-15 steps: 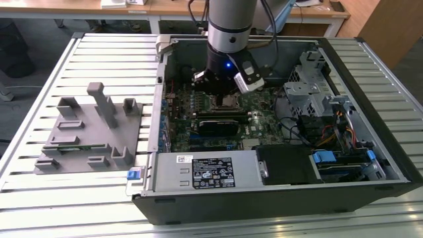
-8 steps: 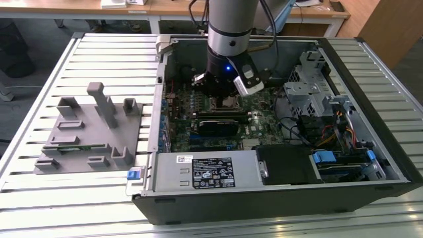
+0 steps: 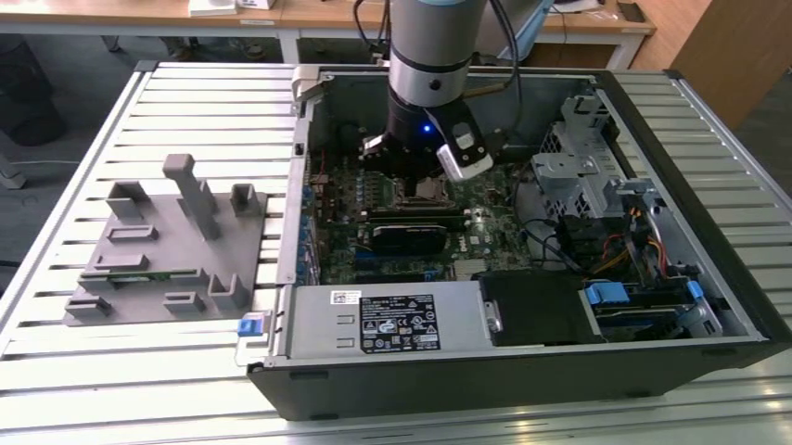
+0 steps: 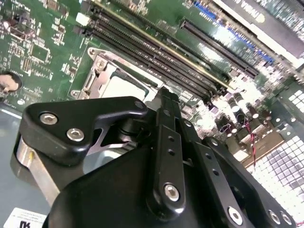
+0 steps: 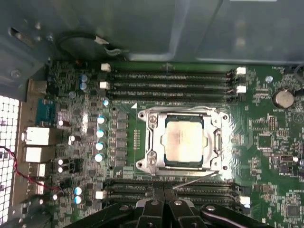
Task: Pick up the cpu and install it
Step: 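Install the second cpu locking lever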
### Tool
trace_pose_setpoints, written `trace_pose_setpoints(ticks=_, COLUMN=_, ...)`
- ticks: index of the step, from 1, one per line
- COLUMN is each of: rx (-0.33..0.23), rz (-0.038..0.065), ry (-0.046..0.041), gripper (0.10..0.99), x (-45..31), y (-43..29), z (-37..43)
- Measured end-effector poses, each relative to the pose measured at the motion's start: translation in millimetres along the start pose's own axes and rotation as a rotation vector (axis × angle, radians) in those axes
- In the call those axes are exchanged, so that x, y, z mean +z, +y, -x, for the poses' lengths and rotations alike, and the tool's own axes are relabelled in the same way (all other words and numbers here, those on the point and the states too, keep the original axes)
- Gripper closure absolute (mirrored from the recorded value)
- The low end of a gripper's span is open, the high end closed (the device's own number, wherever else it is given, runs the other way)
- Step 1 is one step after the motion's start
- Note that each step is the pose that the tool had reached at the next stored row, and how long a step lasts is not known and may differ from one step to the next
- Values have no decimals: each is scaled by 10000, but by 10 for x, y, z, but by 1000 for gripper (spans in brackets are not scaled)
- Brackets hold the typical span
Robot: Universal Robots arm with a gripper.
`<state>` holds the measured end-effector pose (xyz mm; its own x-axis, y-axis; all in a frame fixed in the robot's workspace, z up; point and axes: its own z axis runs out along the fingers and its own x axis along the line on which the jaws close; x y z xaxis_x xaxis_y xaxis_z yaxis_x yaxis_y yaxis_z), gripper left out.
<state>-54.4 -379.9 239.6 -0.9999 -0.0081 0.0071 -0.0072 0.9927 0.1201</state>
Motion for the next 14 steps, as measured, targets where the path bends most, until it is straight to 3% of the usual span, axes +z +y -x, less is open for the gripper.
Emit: trace_pose_setpoints(ticks=14, rx=157, rz=113, ry=-20, gripper=980, x=108, y=-61, z=-37)
